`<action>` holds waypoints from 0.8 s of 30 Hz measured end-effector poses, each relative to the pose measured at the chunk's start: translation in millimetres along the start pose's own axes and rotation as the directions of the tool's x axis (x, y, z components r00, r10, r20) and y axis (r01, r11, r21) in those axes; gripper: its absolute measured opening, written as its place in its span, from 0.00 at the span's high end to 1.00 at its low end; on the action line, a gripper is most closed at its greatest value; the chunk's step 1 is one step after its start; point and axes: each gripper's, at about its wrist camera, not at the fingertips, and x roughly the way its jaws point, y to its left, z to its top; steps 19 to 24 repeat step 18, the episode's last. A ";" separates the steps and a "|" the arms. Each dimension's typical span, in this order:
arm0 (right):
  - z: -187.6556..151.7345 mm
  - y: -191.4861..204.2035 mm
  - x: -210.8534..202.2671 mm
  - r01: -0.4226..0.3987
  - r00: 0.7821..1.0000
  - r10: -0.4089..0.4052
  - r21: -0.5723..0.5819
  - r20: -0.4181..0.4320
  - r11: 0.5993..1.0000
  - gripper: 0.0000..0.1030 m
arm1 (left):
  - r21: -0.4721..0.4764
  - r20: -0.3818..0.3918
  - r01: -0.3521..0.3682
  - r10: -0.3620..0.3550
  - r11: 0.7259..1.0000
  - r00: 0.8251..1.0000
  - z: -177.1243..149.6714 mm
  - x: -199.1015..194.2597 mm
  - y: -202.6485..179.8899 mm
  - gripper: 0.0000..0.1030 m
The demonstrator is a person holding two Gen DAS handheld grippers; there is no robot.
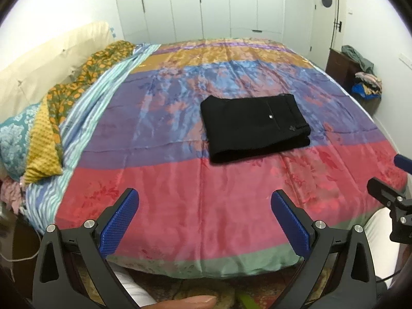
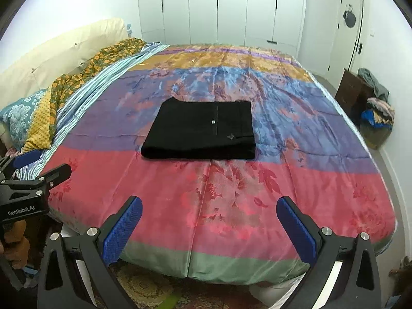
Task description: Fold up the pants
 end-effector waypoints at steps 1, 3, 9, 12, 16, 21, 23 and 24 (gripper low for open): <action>1.6 1.2 -2.7 0.006 1.000 -0.006 -0.004 0.009 1.000 0.00 | 0.000 0.002 0.002 -0.002 1.000 1.000 0.6 -0.8 -0.6 0.01; 3.7 2.0 -4.4 0.015 1.000 -0.014 -0.011 0.018 1.000 0.00 | -0.001 -0.001 0.006 -0.006 1.000 1.000 0.7 -1.3 -0.7 0.01; 3.0 1.3 0.0 0.021 1.000 -0.021 -0.017 0.011 1.000 0.00 | -0.001 -0.017 0.016 -0.016 1.000 1.000 -0.1 2.0 -1.7 0.01; 0.8 -0.7 3.5 0.023 1.000 -0.023 -0.010 0.001 1.000 0.00 | 0.007 -0.019 0.008 -0.008 1.000 1.000 -0.9 3.8 -3.6 0.01; -0.8 -3.7 5.7 0.026 1.000 -0.026 0.001 -0.004 1.000 0.00 | 0.007 -0.018 0.017 -0.017 1.000 1.000 -2.2 3.6 -5.6 0.01; -0.6 -4.7 6.4 0.024 1.000 -0.024 0.003 -0.004 1.000 0.00 | 0.006 -0.018 0.013 -0.013 1.000 1.000 -2.6 3.4 -6.5 0.01; -0.6 -4.7 6.4 0.024 1.000 -0.024 0.003 -0.004 1.000 0.00 | 0.006 -0.018 0.013 -0.013 1.000 1.000 -2.6 3.4 -6.5 0.01; -0.6 -4.7 6.4 0.024 1.000 -0.024 0.003 -0.004 1.000 0.00 | 0.006 -0.018 0.013 -0.013 1.000 1.000 -2.6 3.4 -6.5 0.01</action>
